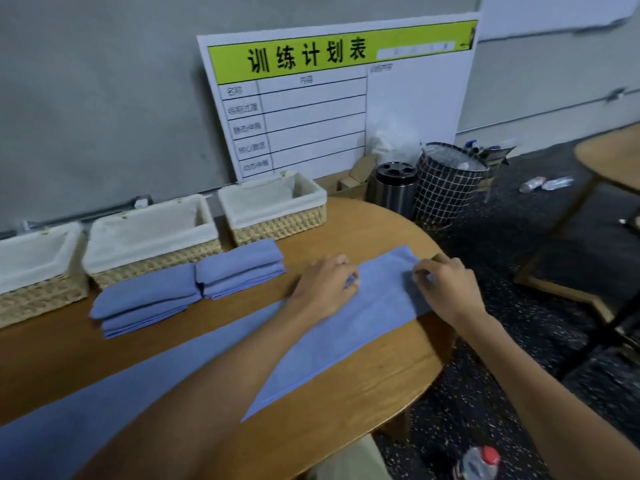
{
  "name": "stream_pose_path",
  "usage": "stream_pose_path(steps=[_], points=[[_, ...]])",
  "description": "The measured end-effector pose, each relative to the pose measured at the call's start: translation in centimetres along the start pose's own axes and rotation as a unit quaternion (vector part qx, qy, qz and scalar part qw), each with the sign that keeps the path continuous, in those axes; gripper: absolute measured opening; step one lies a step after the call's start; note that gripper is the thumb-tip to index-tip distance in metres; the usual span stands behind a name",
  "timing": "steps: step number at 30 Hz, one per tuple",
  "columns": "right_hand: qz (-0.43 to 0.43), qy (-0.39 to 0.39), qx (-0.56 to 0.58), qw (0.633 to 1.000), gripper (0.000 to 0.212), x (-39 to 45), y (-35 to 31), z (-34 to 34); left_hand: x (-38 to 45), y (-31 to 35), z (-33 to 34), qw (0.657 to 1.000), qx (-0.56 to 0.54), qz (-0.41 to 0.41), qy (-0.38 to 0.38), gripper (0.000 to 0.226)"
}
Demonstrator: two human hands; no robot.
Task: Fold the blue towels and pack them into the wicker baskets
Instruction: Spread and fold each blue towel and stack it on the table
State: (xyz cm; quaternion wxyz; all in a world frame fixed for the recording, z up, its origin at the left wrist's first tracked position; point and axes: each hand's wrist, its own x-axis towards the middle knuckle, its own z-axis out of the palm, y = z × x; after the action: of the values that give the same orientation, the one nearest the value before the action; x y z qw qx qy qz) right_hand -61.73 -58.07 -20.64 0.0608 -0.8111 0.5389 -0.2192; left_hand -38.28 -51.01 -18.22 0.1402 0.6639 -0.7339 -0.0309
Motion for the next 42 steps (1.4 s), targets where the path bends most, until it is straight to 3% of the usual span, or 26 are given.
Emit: stream_pose_path(steps=[4, 6, 11, 16, 21, 24, 31, 35, 40, 42], points=[[0.064, -0.012, -0.024, 0.998, 0.039, 0.3, 2.2, -0.3, 5.5, 2.6, 2.6, 0.999, -0.029, -0.016, -0.013, 0.034], [0.072, -0.023, -0.012, 0.997, 0.044, 0.4, 2.2, -0.2, 7.8, 3.8, 3.5, 0.999, -0.034, -0.03, -0.007, 0.039], [0.085, -0.041, 0.061, 0.994, 0.03, 0.6, 1.7, -0.1, 12.3, 4.8, 4.6, 0.99, -0.134, -0.041, -0.032, 0.02], [0.093, -0.02, 0.121, 0.988, 0.016, 0.2, 1.8, -0.3, 13.3, 4.3, 3.6, 0.955, -0.288, -0.012, -0.072, 0.006], [0.094, -0.037, 0.086, 0.991, 0.041, 0.3, 1.9, -0.3, 12.9, 4.0, 1.7, 0.91, -0.41, 0.0, -0.063, 0.018], [0.085, -0.02, 0.1, 0.991, 0.028, 0.5, 2.0, -0.4, 12.4, 3.9, 0.3, 0.898, -0.437, 0.007, -0.057, 0.022], [0.055, 0.022, 0.341, 0.938, 0.011, -0.9, 0.7, -2.2, 10.9, 2.4, -0.4, 0.915, -0.401, -0.038, -0.028, 0.024], [0.036, 0.068, 0.357, 0.931, 0.015, -1.9, -2.0, -2.4, 9.3, 2.3, -1.3, 0.874, -0.478, -0.079, -0.045, 0.029], [-0.026, 0.062, 0.399, 0.915, 0.023, -3.3, -8.9, -3.8, 5.0, 0.2, -5.9, 0.772, -0.626, -0.113, -0.021, 0.031], [-0.056, 0.053, 0.412, 0.908, 0.025, -3.9, -12.4, -4.0, 2.3, -2.0, -8.4, 0.746, -0.657, -0.109, -0.008, 0.036]])
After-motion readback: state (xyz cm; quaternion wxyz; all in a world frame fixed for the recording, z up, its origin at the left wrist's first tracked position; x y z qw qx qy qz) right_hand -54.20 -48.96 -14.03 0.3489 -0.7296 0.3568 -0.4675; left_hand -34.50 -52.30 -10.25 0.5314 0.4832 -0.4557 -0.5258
